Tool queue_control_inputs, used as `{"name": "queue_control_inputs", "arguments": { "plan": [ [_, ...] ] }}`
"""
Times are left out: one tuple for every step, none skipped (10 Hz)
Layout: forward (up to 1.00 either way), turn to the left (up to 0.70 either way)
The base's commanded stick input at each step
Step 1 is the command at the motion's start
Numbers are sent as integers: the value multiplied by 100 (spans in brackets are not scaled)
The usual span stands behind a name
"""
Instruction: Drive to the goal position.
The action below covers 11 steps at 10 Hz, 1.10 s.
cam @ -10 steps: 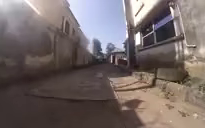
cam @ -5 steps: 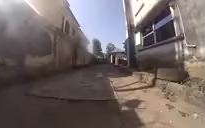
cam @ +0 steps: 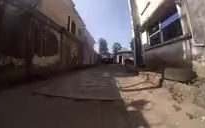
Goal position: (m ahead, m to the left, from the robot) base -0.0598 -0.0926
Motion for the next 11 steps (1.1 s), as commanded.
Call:
{"name": "queue_control_inputs", "arguments": {
  "plan": [
    [0,0],
    [0,0],
    [0,0],
    [100,0],
    [100,0],
    [100,0],
    [100,0],
    [100,0],
    [100,0],
    [100,0],
    [100,0]
  ]
}}
